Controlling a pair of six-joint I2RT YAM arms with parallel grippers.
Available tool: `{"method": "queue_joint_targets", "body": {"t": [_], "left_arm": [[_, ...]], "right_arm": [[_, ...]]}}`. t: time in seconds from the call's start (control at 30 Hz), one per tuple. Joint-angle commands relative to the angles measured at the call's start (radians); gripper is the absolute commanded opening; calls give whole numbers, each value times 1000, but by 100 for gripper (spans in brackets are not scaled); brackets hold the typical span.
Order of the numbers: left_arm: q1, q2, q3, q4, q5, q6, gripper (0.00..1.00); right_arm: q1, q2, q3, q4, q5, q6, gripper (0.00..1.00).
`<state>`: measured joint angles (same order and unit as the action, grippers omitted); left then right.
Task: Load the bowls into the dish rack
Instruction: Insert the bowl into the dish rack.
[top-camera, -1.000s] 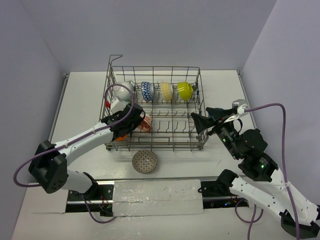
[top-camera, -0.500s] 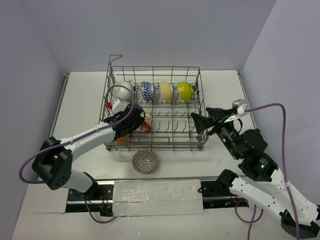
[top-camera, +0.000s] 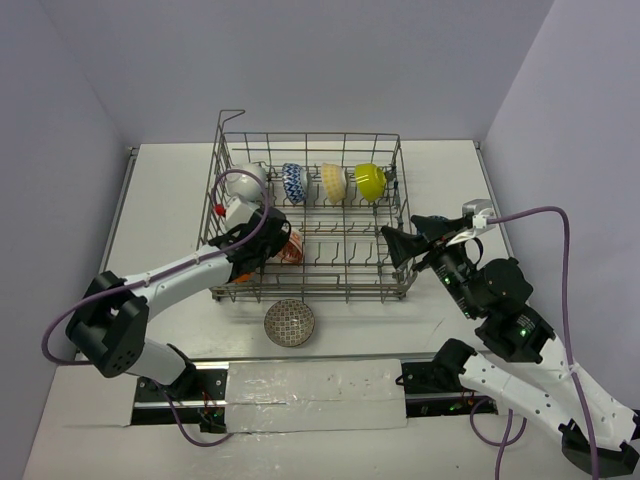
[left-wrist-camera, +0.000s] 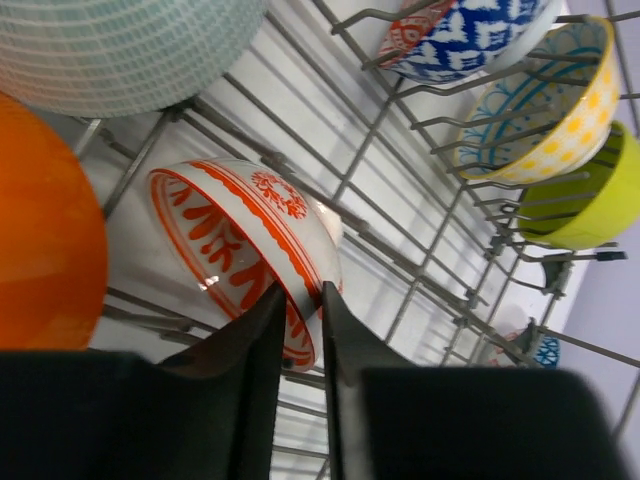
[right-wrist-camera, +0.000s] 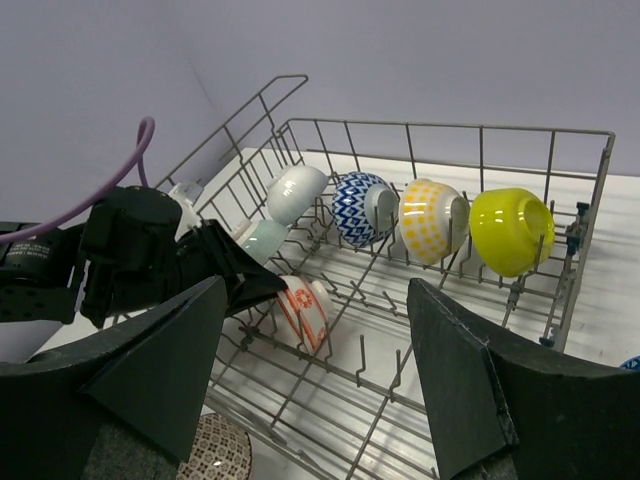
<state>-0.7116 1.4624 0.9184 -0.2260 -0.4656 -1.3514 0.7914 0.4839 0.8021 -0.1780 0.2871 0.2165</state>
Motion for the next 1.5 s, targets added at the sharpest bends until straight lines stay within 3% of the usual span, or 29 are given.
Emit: {"method": "queue_joint_targets", "body": {"t": [0.0, 0.57, 0.9, 1.13, 1.47], "left_arm": [[6, 35, -26, 39, -31, 12, 19], [0, 32, -93, 85, -64, -14, 0], [-98, 24, -128, 111, -212, -101, 0], [-149, 0, -130, 154, -324, -83, 0], [-166, -89, -231, 344, -404, -16, 0]], "right_arm": [[2, -8, -6, 51, 4, 6, 80], [0, -4, -11, 55, 26, 12, 80], [0, -1, -15, 54, 44, 18, 80], [0, 13, -14, 52, 53, 15, 80], [2, 33, -15, 58, 66, 14, 80]]}}
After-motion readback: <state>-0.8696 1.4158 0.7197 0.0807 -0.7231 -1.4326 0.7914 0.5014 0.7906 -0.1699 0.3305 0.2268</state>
